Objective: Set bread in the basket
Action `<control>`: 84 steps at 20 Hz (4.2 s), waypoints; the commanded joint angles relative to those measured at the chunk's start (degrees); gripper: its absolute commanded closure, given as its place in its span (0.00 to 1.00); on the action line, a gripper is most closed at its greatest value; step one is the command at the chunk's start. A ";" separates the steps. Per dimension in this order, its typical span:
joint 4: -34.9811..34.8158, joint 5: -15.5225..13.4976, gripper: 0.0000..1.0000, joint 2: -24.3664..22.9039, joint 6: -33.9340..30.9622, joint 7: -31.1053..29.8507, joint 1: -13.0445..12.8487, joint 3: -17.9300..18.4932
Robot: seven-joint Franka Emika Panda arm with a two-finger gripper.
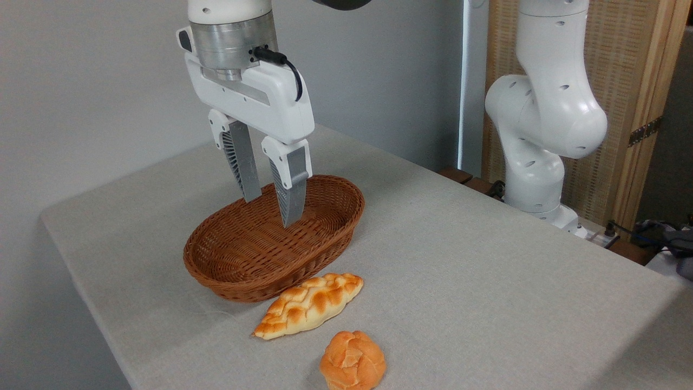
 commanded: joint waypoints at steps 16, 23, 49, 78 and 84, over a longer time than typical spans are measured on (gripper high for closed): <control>0.34 -0.41 0.00 0.19 -1.82 1.29 0.25 0.34; 0.34 -0.41 0.00 0.19 -1.82 1.20 0.25 0.34; 0.17 0.02 0.00 1.76 -1.03 4.19 0.25 6.58; -13.02 3.19 0.00 4.23 15.75 14.47 0.34 12.38; -13.72 3.28 0.00 5.28 16.99 14.47 0.34 12.38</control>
